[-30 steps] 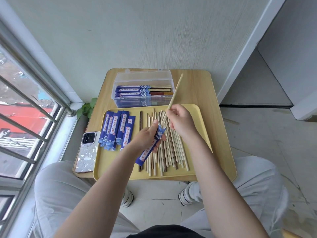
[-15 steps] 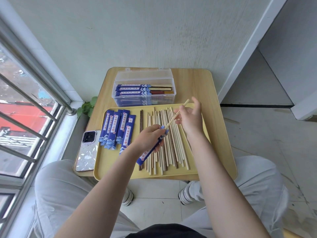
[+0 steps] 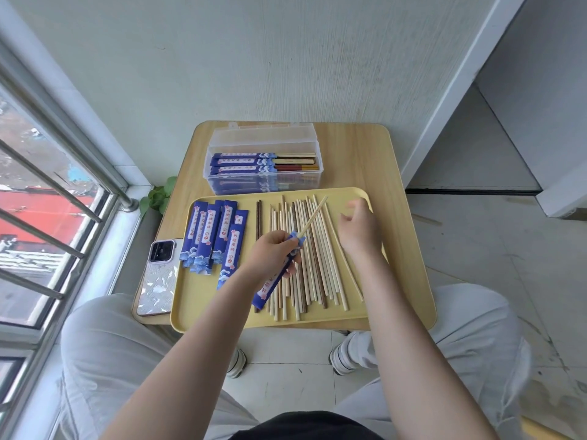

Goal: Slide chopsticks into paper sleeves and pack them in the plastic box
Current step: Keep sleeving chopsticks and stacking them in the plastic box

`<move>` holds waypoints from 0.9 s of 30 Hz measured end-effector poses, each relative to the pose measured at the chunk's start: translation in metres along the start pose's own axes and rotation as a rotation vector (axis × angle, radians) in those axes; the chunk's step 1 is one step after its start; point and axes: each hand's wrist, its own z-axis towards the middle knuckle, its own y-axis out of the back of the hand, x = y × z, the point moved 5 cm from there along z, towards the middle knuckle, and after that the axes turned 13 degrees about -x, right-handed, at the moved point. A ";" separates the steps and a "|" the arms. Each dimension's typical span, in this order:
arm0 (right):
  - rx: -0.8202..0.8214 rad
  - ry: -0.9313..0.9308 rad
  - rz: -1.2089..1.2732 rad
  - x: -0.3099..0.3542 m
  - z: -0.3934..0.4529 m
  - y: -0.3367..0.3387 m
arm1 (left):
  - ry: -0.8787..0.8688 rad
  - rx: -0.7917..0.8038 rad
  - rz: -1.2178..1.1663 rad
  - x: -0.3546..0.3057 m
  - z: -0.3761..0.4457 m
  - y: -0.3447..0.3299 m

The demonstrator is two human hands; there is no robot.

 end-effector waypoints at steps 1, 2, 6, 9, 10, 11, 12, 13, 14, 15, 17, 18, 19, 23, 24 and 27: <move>0.018 0.026 -0.190 -0.005 0.001 0.002 | 0.020 -0.015 -0.022 0.003 0.002 -0.001; 0.074 0.032 -0.340 -0.010 -0.001 0.003 | 0.037 -0.028 -0.035 0.006 0.003 -0.001; 0.262 0.011 -0.581 -0.022 -0.015 -0.004 | 0.078 -0.073 -0.050 0.012 0.004 -0.005; 0.248 0.002 -0.520 -0.025 -0.016 -0.013 | 0.101 -0.099 -0.085 0.012 0.003 -0.005; 0.246 -0.013 -0.477 -0.025 -0.016 -0.013 | 0.108 -0.107 -0.099 0.013 0.003 -0.005; 0.243 -0.035 -0.424 -0.026 -0.015 -0.014 | 0.114 -0.112 -0.107 0.012 0.002 -0.004; 0.245 -0.069 -0.356 -0.027 -0.014 -0.014 | 0.116 -0.114 -0.110 0.012 0.002 -0.003; 0.252 -0.104 -0.272 -0.028 -0.013 -0.014 | 0.116 -0.116 -0.111 0.012 0.002 -0.003; 0.267 -0.136 -0.175 -0.026 -0.013 -0.014 | 0.116 -0.120 -0.115 0.011 0.002 -0.002; 0.284 -0.168 -0.063 -0.025 -0.013 -0.015 | 0.117 -0.127 -0.123 0.011 0.002 -0.001; 0.324 -0.235 0.177 -0.019 -0.015 -0.017 | 0.121 -0.143 -0.139 0.010 0.002 0.000; 0.349 -0.255 0.280 -0.016 -0.016 -0.018 | 0.123 -0.151 -0.145 0.010 0.003 0.000; 0.380 -0.259 0.363 -0.011 -0.017 -0.017 | 0.124 -0.156 -0.151 0.009 0.002 0.000; 0.454 -0.176 0.504 0.002 -0.023 -0.013 | 0.120 -0.156 -0.198 0.005 -0.001 -0.001; 0.455 -0.155 0.520 0.004 -0.024 -0.012 | 0.117 -0.155 -0.211 0.004 -0.002 0.000; 0.458 -0.101 0.555 0.007 -0.024 -0.012 | 0.116 -0.156 -0.250 0.002 -0.003 0.001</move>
